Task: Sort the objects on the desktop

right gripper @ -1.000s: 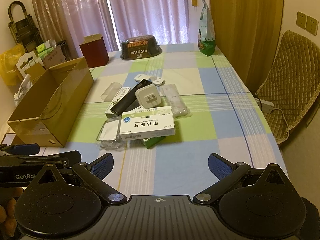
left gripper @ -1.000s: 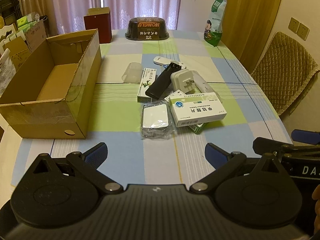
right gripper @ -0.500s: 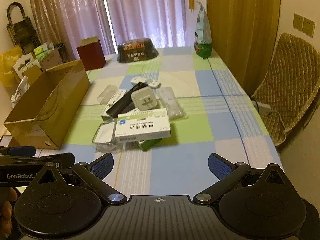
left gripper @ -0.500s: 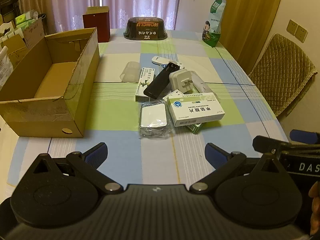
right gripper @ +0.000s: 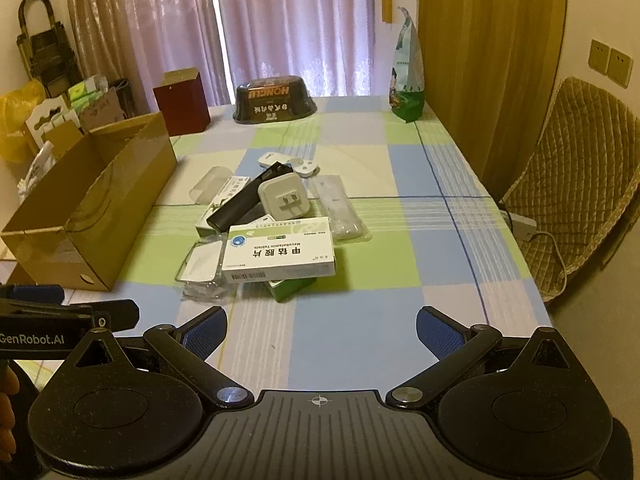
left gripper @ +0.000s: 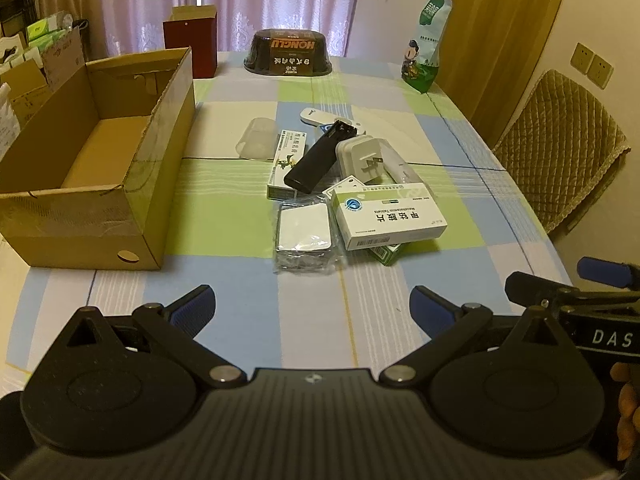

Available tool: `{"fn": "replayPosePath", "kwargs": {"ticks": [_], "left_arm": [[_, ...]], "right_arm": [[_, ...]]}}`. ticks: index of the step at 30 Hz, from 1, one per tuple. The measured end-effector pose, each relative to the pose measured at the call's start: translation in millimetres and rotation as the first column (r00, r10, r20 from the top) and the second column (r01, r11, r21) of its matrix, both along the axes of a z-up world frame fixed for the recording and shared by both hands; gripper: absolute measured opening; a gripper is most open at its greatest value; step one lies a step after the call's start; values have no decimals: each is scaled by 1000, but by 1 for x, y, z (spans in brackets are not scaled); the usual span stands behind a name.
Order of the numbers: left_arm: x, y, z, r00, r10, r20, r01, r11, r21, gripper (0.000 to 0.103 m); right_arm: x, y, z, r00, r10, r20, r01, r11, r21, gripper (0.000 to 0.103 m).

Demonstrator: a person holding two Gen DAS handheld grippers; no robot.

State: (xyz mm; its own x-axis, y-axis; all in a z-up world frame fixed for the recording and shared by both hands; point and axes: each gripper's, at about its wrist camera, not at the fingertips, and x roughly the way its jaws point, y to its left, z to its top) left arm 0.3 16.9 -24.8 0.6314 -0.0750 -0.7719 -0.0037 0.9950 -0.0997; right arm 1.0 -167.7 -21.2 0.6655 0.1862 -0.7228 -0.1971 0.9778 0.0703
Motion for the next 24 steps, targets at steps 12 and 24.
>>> {"fn": "replayPosePath", "kwargs": {"ticks": [12,24], "left_arm": [[2,3,0,1000,-7,1,7,999,33,102],[3,6,-5,1000,-4,-11,5,999,39,102]], "right_arm": [[1,1,-1,1000,3,-2,-3,1000,15,103],[4,-1,-7,999,-11,-48,12,1000,29,103]]}}
